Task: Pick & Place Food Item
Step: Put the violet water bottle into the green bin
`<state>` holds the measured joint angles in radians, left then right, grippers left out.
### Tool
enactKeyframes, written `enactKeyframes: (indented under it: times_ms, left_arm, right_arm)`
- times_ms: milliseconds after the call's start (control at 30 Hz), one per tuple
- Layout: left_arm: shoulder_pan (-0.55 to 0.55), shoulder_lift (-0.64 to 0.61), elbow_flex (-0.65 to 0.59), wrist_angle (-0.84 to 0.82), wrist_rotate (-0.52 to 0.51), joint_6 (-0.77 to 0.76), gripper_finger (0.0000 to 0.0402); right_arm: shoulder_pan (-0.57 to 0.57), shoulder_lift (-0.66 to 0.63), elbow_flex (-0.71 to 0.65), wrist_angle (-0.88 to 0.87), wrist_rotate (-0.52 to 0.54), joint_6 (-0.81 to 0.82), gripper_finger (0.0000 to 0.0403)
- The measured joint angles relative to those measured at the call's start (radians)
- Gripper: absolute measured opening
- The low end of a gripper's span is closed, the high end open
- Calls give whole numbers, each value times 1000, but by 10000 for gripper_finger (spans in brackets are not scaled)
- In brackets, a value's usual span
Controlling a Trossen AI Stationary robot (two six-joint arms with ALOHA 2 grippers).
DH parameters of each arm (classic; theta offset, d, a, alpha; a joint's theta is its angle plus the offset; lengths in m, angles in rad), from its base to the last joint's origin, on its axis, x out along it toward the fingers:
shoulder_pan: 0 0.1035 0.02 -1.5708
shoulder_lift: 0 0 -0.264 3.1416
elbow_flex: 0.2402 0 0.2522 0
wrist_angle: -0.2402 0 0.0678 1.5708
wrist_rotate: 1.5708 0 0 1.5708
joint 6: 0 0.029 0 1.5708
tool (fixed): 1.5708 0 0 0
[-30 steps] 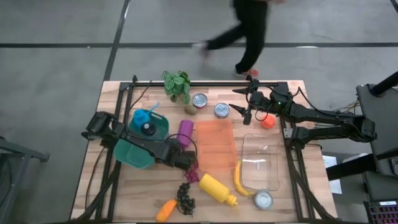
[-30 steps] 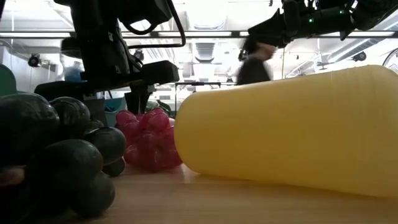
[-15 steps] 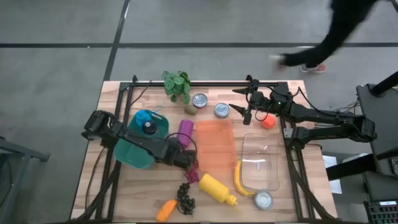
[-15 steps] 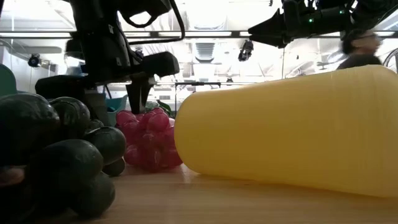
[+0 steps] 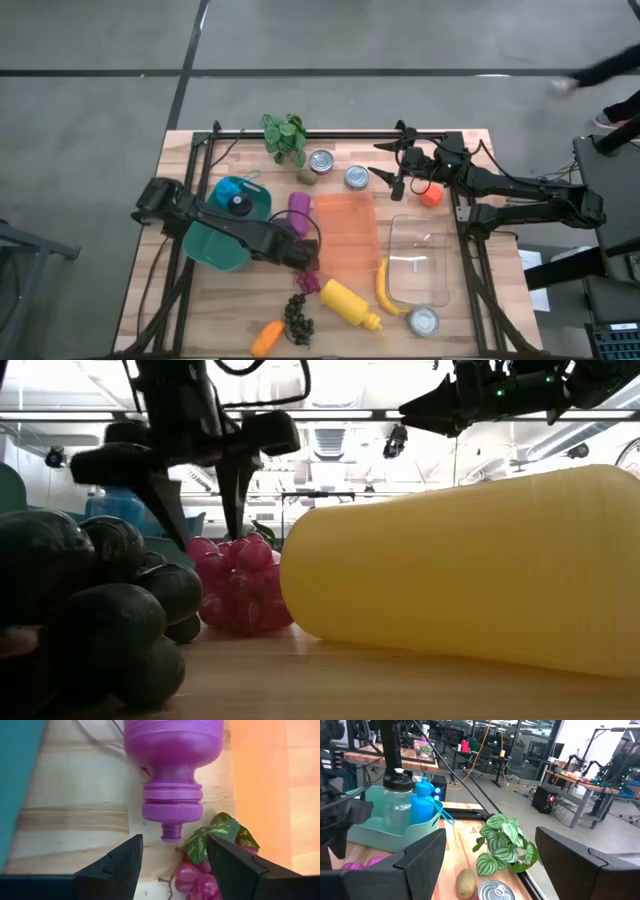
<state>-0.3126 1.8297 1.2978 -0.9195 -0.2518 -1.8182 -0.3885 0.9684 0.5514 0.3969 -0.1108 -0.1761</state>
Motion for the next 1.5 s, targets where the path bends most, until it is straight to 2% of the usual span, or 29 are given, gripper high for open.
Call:
enactKeyframes:
  times_ms: [100,233,500,867,1500]
  left_arm:
    - [0,23,52,-59,12,-35,221]
    - [-2,69,88,-83,91,-126,221]
    - [-2,192,165,-99,128,-88,221]
    - [5,181,170,-192,124,-67,221]
    - [6,183,147,-169,74,-114,221]
  right_arm:
    - [0,0,0,0,0,0,305]
    - [0,0,0,0,0,0,305]
    - [0,0,0,-1,0,0,305]
    - [0,0,0,-1,0,0,305]
    - [0,0,0,-1,0,0,306]
